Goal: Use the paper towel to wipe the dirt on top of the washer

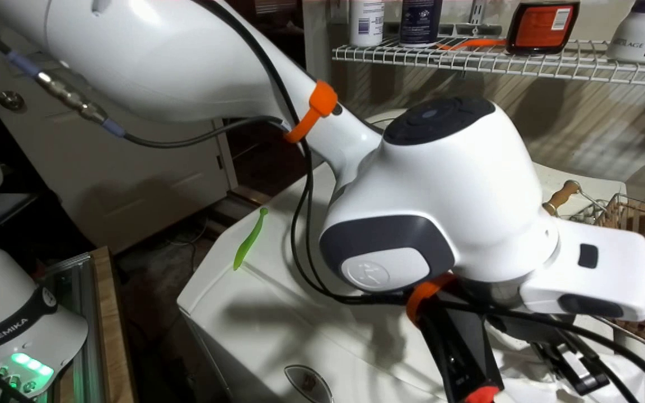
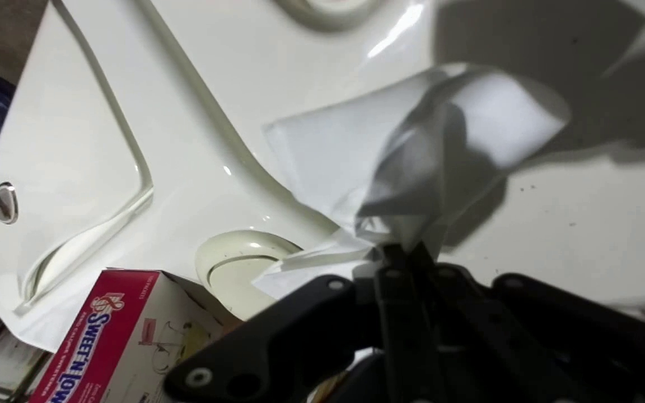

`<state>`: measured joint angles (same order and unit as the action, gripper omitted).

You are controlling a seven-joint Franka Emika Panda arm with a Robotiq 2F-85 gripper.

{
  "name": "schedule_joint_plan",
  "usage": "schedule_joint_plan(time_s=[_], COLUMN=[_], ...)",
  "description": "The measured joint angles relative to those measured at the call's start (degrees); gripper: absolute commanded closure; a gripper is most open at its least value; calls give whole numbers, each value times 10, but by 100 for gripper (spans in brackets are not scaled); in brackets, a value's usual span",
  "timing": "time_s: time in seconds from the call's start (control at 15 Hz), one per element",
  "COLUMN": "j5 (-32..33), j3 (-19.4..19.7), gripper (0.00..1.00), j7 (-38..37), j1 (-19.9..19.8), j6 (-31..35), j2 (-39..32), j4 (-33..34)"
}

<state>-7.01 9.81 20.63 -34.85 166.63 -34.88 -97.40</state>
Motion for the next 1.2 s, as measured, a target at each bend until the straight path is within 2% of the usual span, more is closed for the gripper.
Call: schedule_joint_plan(time_s=[0.2, 0.4, 1.2], j5=[35, 40, 39], j3=[8, 3, -82], gripper=[99, 99, 99], j7=[0, 0, -31], j1=[-1, -1, 9], j6=[-3, -2, 48], j2=[-16, -32, -41], j4=[-1, -1, -12])
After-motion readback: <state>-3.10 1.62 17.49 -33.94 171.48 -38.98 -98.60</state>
